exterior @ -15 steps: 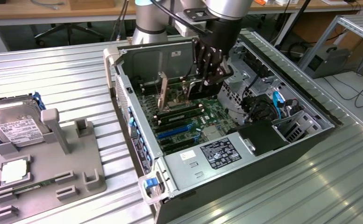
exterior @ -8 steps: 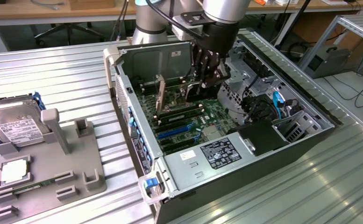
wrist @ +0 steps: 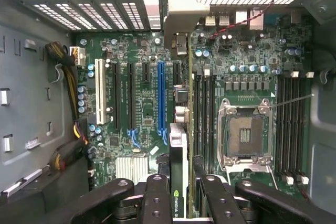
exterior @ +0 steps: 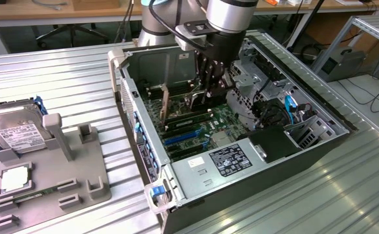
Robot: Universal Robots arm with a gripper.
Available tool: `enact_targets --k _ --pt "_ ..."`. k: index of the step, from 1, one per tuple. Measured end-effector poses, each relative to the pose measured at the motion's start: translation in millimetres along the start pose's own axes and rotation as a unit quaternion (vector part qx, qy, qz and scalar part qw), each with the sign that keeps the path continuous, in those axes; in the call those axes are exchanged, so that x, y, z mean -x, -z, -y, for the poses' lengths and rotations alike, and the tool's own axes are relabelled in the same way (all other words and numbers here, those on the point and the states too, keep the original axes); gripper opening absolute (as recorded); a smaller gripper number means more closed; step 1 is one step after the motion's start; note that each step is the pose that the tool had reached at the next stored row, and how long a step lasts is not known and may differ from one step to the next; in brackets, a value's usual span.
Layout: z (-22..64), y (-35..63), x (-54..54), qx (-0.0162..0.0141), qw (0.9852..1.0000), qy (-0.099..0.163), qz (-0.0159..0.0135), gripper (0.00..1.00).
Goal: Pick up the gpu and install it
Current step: 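Insert the gpu into the slot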
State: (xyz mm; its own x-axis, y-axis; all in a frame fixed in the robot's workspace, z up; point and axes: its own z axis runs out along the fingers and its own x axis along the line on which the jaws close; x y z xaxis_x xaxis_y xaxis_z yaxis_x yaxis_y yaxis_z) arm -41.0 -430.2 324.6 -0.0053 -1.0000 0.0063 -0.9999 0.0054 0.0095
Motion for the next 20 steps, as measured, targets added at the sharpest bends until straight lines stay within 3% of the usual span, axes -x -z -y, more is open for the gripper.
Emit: enact_targets --k 8,20 --pt "-1.4 -10.5 0.1 0.0000 1.0000 0.000 -0.0015 0.27" --pt "-1.7 -19.3 0.1 0.0000 1.0000 0.000 -0.0098 0.27"
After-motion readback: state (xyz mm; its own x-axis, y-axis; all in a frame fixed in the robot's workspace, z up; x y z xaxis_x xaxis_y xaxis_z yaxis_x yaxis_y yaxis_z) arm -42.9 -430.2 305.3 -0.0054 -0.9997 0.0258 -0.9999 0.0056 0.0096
